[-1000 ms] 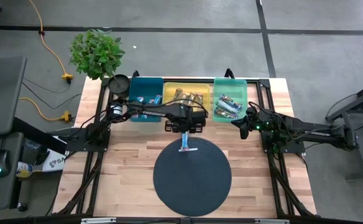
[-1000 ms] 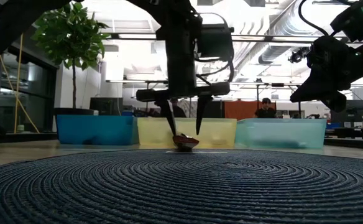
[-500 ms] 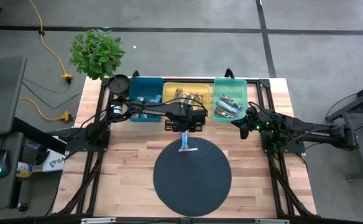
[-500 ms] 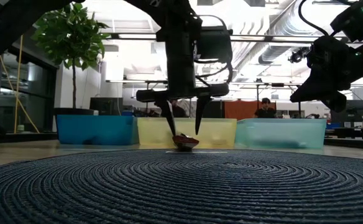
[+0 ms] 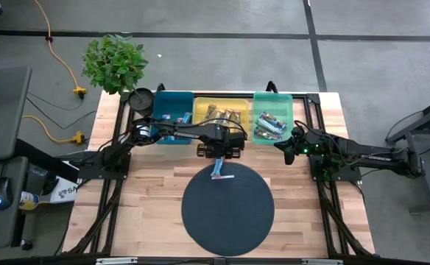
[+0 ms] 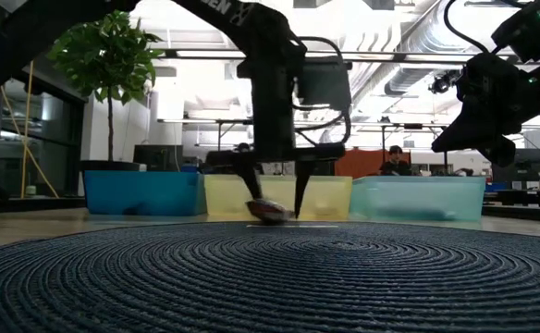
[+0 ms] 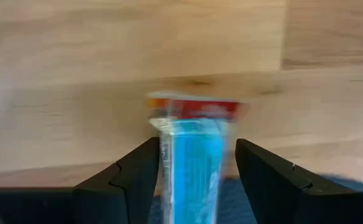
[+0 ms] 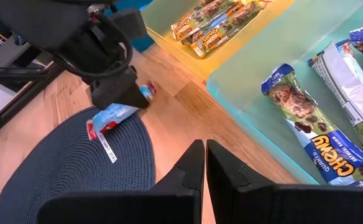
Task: Pick and place Granola Bars by type
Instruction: Put the red granola bar into the blue bin
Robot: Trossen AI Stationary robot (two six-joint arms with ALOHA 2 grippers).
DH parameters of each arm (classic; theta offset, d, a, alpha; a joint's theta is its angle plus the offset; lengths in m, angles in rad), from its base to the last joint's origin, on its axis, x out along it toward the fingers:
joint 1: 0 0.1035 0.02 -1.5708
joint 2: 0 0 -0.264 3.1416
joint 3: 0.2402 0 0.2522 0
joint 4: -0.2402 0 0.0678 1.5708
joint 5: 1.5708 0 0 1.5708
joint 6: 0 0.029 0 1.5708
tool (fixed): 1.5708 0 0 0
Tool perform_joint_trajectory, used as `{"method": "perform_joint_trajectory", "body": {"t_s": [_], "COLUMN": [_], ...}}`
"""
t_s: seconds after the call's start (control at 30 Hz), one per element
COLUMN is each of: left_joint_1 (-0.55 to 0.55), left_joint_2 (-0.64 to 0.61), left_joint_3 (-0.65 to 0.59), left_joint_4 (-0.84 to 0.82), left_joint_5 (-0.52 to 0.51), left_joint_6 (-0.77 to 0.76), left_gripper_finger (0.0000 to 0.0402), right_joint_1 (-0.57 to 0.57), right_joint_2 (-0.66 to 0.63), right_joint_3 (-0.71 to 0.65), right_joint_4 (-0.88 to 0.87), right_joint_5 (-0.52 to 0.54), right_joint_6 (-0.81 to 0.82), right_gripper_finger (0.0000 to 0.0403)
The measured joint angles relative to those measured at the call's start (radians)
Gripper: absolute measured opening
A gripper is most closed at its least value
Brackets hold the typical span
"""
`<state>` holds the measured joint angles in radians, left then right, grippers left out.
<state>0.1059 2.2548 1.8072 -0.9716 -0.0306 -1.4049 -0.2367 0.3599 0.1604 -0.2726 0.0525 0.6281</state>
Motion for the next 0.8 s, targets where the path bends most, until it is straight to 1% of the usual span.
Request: {"method": "perform_joint_trajectory", "body": {"t_s": [0.27, 0.67, 0.8], "left_joint_1": [0.000, -0.001, -0.001], "left_joint_2": [0.015, 0.018, 0.018], "left_joint_3": [0.001, 0.001, 0.000], "left_joint_4": [0.001, -0.002, -0.005], "left_joint_5": [0.046, 0.043, 0.044], "left_joint_6": [0.013, 0.039, 0.042], "left_gripper_finger": [0.0207, 0.0207, 0.0194], "right_joint_1": [0.000, 0.000, 0.000], "right_joint_2": [0.000, 0.000, 0.000], "right_joint_3": [0.000, 0.000, 0.000], "right_joint_4": [0.000, 0.000, 0.000], "right_joint_5": [0.000, 0.000, 0.000], "right_joint_6": [0.000, 0.000, 0.000], "right_gripper_finger": [0.0000, 0.0000, 0.0000]}}
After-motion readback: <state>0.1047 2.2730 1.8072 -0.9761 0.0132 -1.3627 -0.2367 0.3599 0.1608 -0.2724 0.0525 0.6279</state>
